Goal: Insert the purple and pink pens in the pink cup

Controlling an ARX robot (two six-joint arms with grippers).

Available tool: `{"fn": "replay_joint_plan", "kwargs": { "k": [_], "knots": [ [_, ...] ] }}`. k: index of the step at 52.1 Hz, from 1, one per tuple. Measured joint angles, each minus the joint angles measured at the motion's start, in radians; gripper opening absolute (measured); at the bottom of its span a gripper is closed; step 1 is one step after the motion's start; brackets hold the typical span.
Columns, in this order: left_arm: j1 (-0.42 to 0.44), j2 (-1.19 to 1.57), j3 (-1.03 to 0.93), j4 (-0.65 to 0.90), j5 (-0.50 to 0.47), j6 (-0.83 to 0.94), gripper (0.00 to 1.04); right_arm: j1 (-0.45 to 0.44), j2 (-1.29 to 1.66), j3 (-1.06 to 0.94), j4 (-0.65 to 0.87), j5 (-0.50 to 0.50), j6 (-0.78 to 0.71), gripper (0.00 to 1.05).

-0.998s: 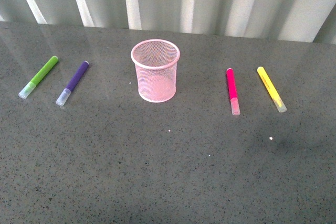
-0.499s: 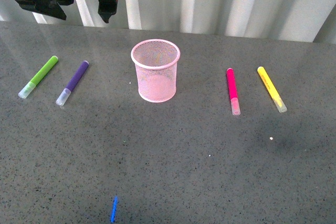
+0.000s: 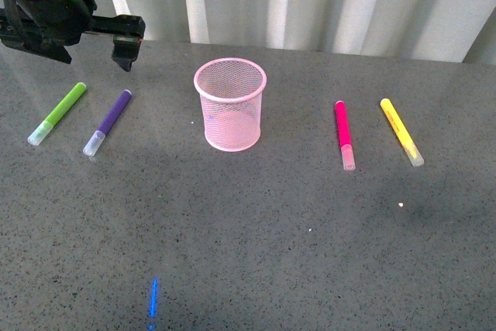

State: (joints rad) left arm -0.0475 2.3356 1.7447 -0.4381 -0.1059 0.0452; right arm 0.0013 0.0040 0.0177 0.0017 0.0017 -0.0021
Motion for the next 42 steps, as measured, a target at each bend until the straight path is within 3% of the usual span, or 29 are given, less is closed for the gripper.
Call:
{"fn": "replay_joint_plan", "kwargs": {
  "k": [42],
  "knots": [
    [-0.051,0.137,0.014,0.033,0.024,0.09,0.98,0.0,0.0,0.0,0.0,0.0,0.0,0.98]
  ]
}}
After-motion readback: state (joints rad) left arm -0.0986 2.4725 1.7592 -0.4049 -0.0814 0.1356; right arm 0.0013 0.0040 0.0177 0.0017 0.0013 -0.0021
